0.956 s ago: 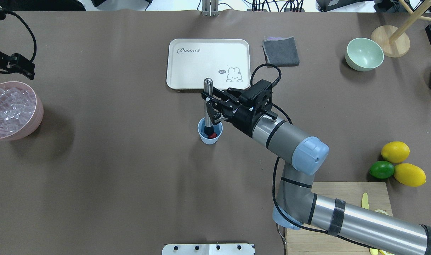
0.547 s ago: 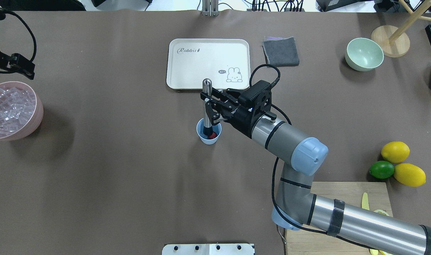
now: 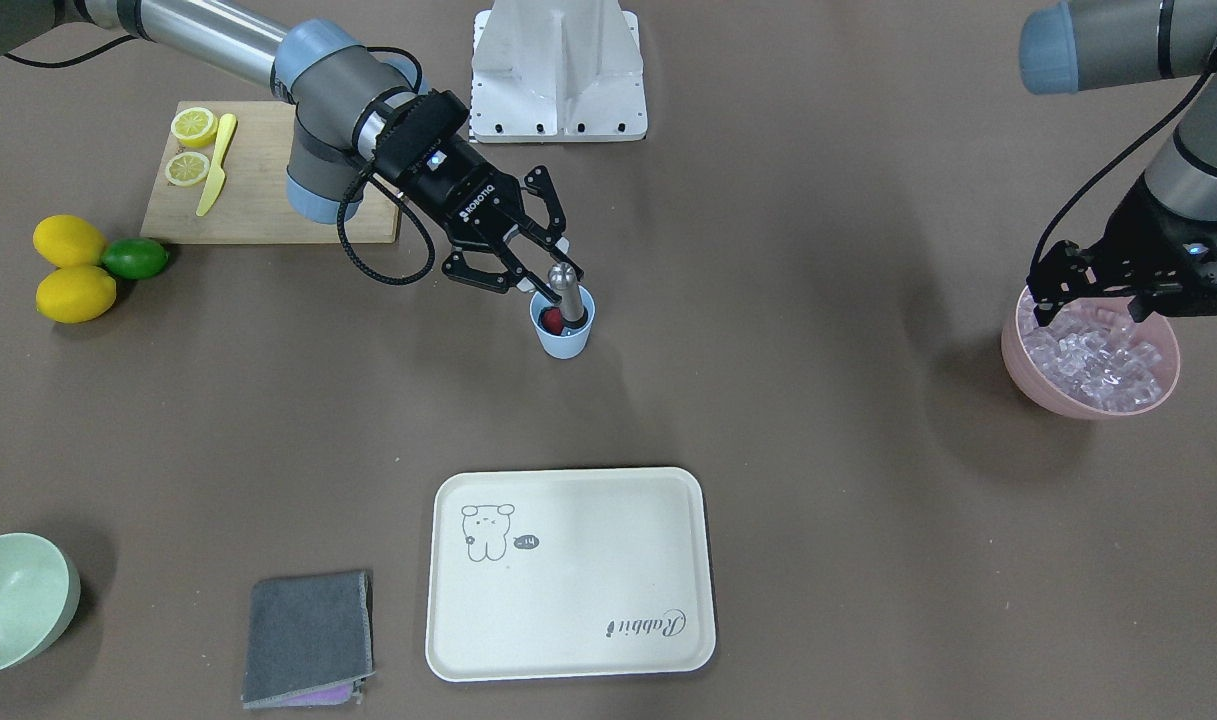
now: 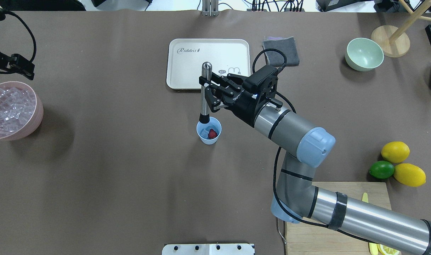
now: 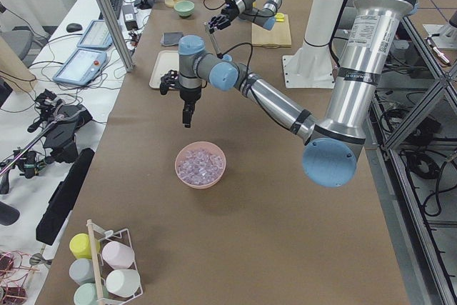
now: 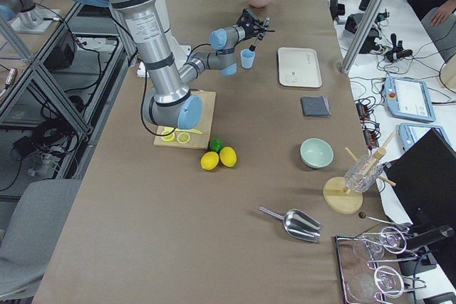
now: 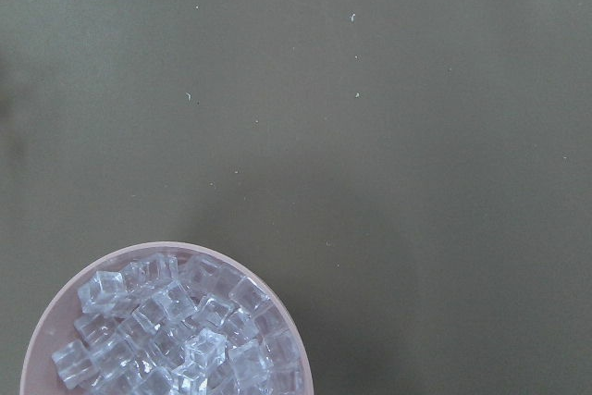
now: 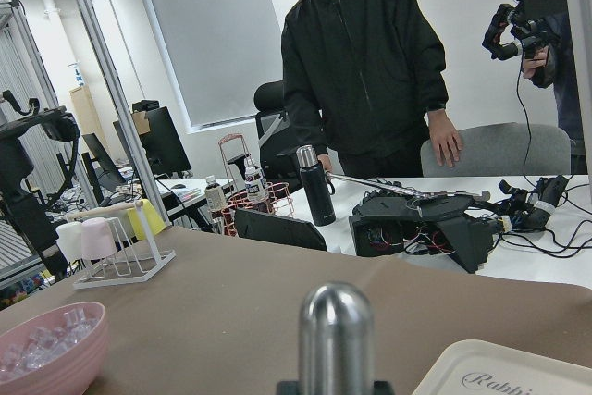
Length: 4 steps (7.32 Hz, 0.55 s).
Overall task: Mash ice and strawberries in cup
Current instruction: 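Press the muddler down into the blue cup repeatedly with the right gripper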
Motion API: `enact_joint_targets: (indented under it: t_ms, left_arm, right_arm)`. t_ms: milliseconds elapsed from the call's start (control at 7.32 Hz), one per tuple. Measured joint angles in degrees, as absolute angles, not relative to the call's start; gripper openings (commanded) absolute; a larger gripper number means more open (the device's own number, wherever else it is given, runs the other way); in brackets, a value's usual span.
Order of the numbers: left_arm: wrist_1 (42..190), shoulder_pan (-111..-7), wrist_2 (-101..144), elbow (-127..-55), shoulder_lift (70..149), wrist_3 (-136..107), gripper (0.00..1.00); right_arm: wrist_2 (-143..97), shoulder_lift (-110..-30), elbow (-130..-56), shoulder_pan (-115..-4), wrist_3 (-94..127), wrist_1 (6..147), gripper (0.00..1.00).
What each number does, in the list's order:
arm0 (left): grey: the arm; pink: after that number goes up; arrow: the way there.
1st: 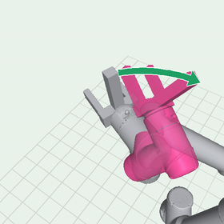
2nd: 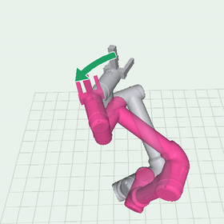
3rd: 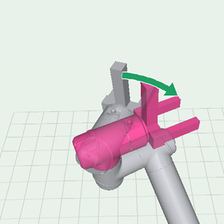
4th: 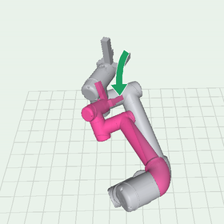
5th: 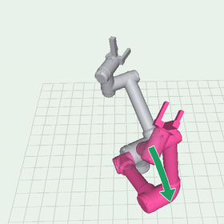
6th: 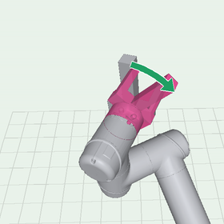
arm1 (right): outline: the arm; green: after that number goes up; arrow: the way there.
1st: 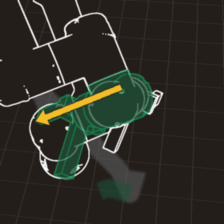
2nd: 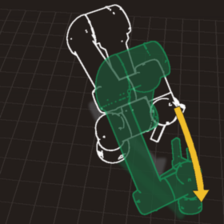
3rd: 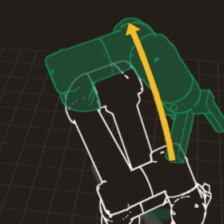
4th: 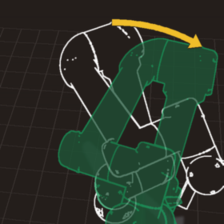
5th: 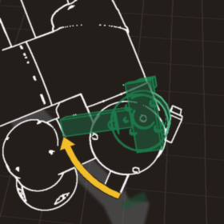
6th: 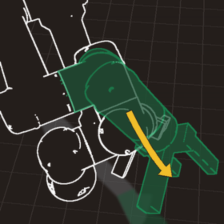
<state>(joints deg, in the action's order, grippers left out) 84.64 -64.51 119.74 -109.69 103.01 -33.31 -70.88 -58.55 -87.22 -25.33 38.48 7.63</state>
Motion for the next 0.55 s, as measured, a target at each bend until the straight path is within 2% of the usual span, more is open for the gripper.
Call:
enact_joint_targets:
  t_ms: [547]
  left_arm:
    - [84.64, -64.51, 119.71, -109.69, 103.01, -33.31, 0.97]
  right_arm:
    - [-70.85, -59.62, -85.89, -23.68, 38.10, 7.66, 0.00]
